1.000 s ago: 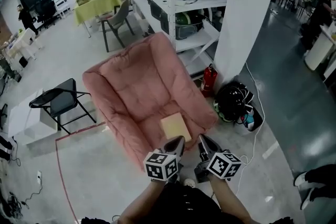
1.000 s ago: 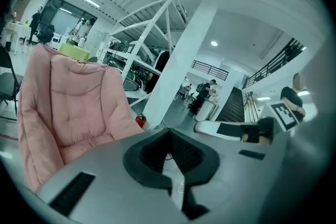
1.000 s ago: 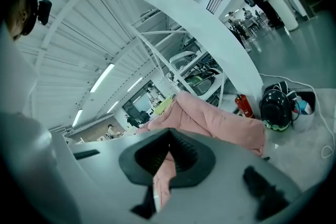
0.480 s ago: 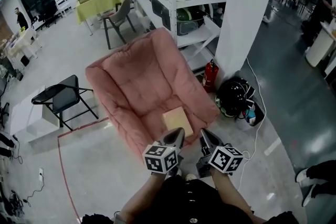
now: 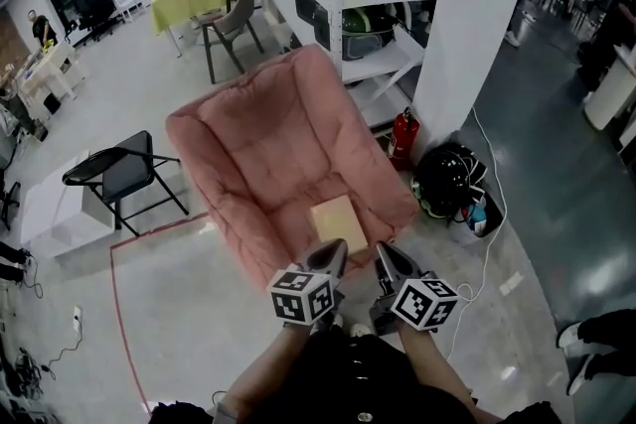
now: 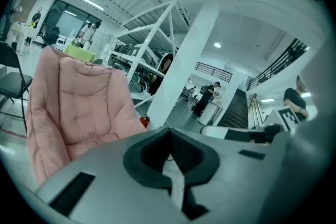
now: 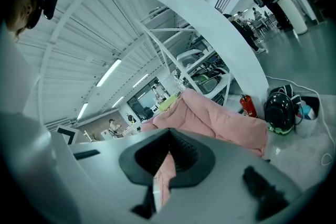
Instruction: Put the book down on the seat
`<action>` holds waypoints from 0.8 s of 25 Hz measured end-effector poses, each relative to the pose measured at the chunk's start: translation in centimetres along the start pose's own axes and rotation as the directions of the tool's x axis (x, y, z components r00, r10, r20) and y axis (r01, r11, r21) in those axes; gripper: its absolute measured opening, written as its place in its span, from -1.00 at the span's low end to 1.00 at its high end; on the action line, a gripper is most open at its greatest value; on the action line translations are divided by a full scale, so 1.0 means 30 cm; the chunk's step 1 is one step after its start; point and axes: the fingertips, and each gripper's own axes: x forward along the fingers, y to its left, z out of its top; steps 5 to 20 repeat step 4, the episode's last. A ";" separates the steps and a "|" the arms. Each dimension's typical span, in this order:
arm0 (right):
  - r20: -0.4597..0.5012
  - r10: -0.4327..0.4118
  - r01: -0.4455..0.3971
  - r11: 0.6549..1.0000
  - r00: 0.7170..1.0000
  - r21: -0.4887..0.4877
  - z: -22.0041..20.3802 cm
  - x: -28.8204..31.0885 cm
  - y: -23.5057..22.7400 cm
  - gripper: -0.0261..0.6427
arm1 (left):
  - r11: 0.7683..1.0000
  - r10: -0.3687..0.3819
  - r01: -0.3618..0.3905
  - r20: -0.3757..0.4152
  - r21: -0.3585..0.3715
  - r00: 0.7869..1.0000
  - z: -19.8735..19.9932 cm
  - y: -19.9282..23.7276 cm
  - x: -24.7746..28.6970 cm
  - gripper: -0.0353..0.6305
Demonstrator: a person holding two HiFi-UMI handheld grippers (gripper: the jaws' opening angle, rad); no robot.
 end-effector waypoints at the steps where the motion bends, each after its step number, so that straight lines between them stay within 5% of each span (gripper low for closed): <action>1: 0.000 0.002 -0.002 1.000 1.000 -0.001 -0.002 -0.001 0.003 -0.89 | 1.000 0.000 0.000 0.001 -0.004 1.000 -0.003 0.001 -0.003 -0.87; 20: -0.002 0.008 -0.008 1.000 1.000 0.004 -0.009 -0.002 0.005 -0.89 | 1.000 0.001 -0.001 0.000 -0.012 1.000 -0.014 0.001 -0.006 -0.87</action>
